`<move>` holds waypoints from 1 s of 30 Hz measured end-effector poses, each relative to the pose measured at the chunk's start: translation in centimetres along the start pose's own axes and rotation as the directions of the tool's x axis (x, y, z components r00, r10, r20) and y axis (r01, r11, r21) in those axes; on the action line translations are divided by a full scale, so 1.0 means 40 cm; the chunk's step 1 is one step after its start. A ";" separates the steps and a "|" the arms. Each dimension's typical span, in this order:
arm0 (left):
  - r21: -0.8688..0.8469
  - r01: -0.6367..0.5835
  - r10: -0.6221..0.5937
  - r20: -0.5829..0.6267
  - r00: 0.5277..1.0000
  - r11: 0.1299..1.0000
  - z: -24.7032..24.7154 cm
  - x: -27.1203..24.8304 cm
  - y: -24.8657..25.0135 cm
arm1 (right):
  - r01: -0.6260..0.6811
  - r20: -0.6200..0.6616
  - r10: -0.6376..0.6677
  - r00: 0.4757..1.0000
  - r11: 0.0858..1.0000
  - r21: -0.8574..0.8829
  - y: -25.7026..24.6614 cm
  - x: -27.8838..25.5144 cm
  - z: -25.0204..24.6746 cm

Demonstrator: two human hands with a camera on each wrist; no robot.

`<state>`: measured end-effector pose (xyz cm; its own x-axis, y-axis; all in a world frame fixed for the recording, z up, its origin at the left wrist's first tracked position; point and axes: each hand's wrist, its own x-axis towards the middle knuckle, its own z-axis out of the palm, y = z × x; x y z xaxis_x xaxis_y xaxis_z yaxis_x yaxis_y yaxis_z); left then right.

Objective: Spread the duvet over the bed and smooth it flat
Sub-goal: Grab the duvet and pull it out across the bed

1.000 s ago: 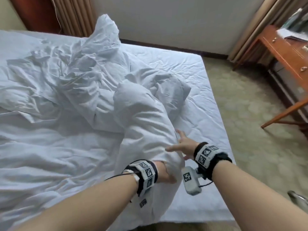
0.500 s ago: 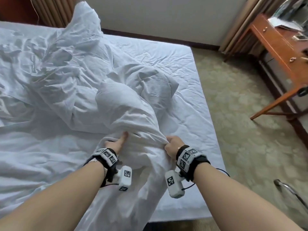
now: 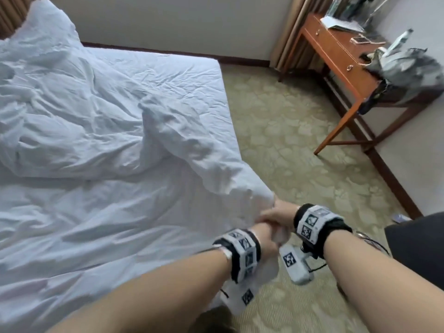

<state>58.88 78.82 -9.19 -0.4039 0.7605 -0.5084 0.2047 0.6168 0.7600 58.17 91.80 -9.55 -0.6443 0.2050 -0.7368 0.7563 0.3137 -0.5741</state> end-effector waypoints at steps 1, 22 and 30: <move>0.075 -0.024 0.020 0.057 0.998 0.997 0.048 -0.008 0.024 | -0.032 -0.008 0.031 0.999 0.985 -0.168 0.029 -0.016 -0.003; -0.117 0.540 -0.551 -0.107 0.828 0.834 -0.069 0.255 -0.232 | -0.281 -0.344 0.255 0.904 0.959 -0.027 0.309 0.146 -0.260; -0.272 0.495 -0.552 -0.199 0.810 0.825 -0.277 0.329 -0.218 | -0.138 -0.173 0.079 0.982 0.923 -0.359 0.022 0.274 -0.293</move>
<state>41.90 81.20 -18.03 -0.6174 0.2354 -0.7506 -0.2739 0.8302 0.4856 50.47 105.20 -13.93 -0.5924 0.3865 -0.7068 0.7461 0.5941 -0.3005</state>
